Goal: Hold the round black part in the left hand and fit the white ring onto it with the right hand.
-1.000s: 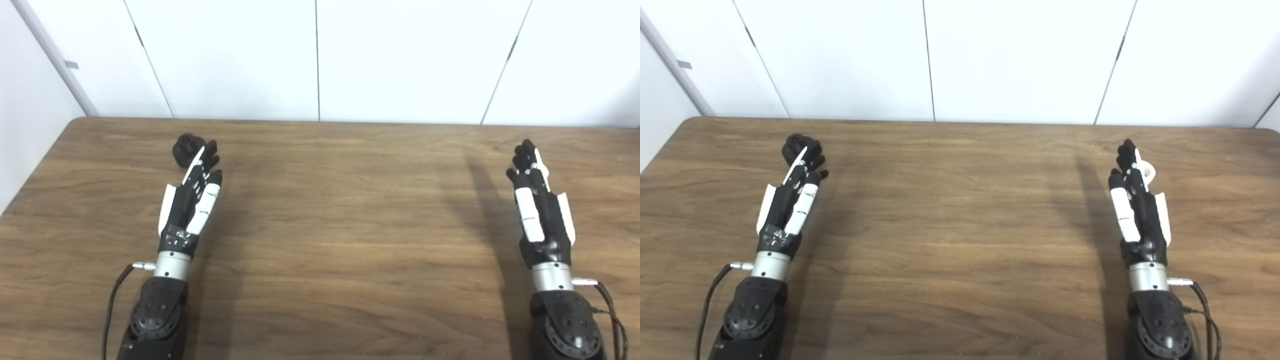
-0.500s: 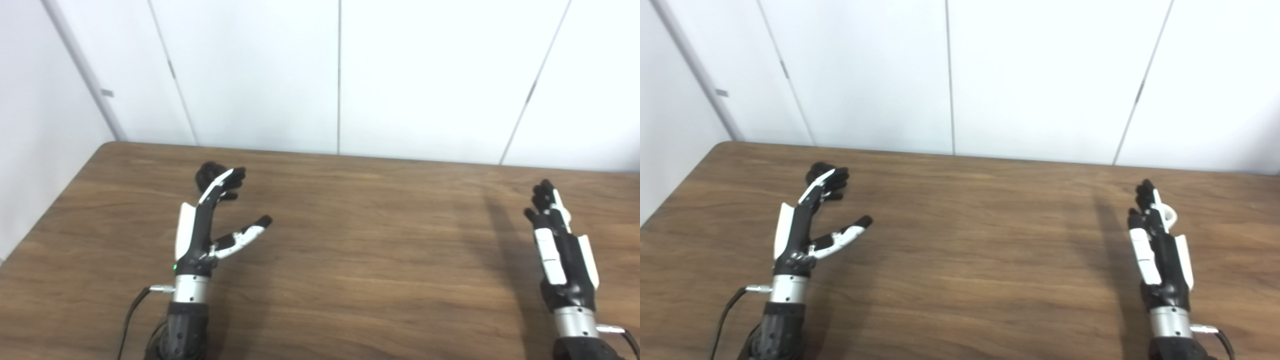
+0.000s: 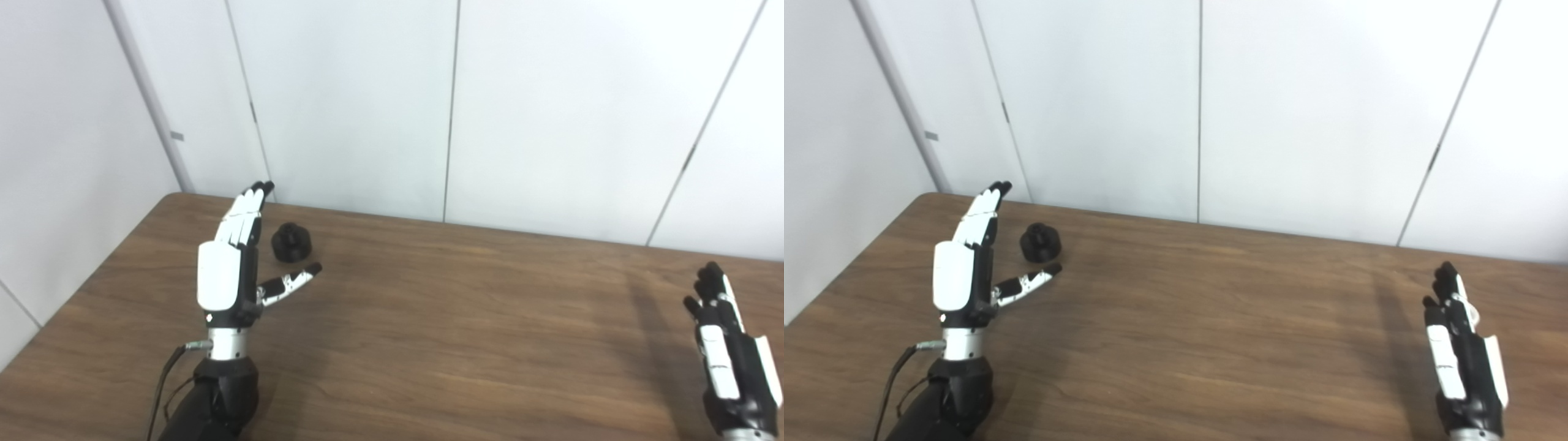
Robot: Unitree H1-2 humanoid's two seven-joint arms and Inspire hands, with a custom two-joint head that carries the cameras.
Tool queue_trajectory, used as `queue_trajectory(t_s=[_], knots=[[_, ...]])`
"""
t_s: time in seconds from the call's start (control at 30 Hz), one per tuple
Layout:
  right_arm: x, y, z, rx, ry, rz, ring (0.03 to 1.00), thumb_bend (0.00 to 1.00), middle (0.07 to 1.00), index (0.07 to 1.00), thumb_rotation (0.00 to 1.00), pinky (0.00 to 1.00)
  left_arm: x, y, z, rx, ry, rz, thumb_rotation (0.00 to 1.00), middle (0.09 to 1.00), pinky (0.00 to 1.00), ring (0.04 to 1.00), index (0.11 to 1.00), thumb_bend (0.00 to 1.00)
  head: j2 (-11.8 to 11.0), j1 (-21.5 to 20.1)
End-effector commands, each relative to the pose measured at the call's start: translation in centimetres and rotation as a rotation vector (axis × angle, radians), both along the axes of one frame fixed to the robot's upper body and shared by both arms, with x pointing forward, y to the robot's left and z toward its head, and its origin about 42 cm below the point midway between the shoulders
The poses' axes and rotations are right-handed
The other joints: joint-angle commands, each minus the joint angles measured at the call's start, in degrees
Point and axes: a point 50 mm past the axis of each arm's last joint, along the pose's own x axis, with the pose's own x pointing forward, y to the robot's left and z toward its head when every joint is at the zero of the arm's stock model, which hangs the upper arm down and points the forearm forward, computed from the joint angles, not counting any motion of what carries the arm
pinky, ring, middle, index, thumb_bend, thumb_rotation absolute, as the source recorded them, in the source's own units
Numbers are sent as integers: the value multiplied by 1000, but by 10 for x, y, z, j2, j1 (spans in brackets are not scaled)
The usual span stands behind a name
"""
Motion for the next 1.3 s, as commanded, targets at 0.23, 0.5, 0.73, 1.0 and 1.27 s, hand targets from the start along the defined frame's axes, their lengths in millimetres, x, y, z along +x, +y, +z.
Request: queue_trajectory(t_s=[0.23,0.5,0.73,1.0,1.27], knots=[[-28,-9,-46,20,129,-21,996,301,988,986,849,969,-3,35,-27,-99,192,116,297,1000,1000,1000,1000,888,5,13],[-29,-7,-43,11,125,-20,988,301,986,982,844,935,8,70,-11,-215,476,47,373,1000,1000,1000,1000,994,9,20],[-30,-4,-42,13,126,-22,984,304,984,978,842,924,20,112,9,-220,681,-7,407,1000,920,996,963,1000,8,22],[-33,-4,-41,5,129,-24,978,315,975,973,848,926,31,133,20,-287,727,-66,351,999,943,999,904,1000,10,23],[-35,-2,-40,17,127,-22,977,312,977,972,829,921,40,135,18,-223,730,-56,296,933,900,945,830,1000,15,16]])
